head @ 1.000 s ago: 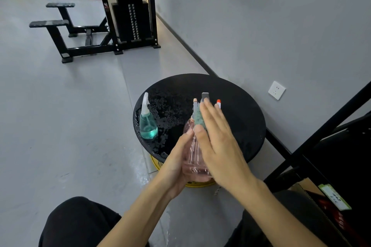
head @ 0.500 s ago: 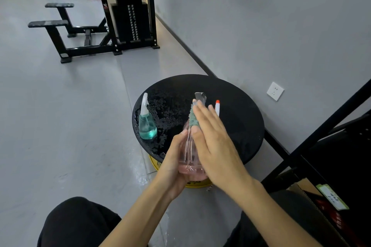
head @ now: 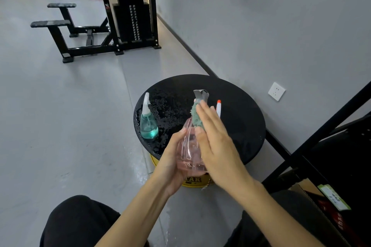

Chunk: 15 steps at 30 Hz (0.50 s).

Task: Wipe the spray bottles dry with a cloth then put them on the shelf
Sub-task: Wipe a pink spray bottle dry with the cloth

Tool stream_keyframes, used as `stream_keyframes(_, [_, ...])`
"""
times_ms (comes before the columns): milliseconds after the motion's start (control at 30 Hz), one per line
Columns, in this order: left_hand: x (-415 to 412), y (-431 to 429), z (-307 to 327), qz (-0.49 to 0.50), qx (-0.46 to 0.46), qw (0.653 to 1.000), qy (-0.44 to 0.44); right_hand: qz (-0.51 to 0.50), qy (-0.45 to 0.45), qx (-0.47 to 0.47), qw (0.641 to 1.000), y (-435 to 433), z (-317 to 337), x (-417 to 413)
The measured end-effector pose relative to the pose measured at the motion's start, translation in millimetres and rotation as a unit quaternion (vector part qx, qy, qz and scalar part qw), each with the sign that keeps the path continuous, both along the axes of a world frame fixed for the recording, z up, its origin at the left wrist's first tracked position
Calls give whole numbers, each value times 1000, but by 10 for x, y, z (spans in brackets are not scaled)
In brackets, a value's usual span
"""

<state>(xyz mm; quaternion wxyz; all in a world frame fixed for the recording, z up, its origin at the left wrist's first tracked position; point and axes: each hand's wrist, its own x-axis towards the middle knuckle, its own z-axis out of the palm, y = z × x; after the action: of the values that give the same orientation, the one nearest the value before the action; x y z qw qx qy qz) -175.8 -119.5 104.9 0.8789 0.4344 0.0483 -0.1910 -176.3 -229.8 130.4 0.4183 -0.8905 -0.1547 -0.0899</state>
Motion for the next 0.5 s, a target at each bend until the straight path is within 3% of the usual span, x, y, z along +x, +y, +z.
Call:
stream_keyframes(100, [-9, -20, -5, 3, 4, 1000, 0, -9, 21, 4, 1000, -17, 55, 87])
stream_keyframes(333, [8, 30, 51, 10, -19, 1000, -10, 0, -60, -73, 995, 101, -118, -256])
stream_keyframes(500, [-59, -2, 9, -12, 53, 998, -39, -5, -19, -10, 1000, 8, -27, -74])
